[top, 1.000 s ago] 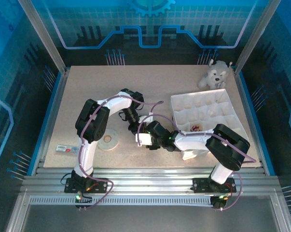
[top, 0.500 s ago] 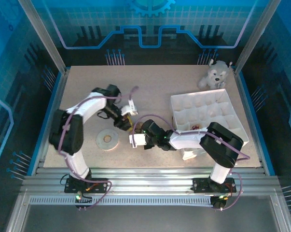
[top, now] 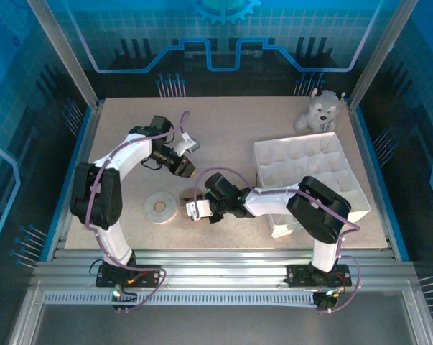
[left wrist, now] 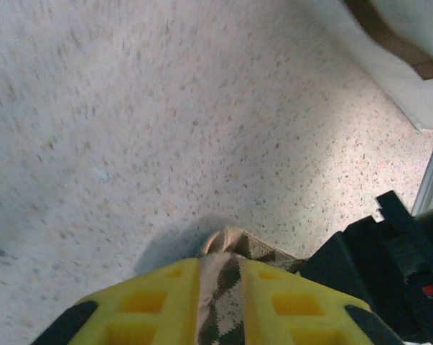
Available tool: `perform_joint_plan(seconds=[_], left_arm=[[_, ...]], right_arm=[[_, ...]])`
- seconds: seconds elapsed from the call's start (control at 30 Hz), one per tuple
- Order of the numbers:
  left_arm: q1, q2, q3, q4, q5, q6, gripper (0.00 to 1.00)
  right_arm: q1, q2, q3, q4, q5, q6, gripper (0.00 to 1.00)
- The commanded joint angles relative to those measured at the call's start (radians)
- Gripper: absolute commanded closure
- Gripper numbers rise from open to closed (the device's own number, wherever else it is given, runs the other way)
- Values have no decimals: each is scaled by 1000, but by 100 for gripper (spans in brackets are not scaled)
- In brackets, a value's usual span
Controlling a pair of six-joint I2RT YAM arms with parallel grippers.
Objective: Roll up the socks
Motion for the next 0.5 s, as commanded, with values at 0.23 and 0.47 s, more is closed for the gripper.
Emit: perform_joint_plan(seconds=[0.23,0.47], left_arm=[[-93,109,-27,-99,-138,-120,89],[-100,210,-7,-100,-230,-200,92]], right_arm=[[-27,15,2,-75,-47,59,100],[-34,21,12,-92,-33,75,100]])
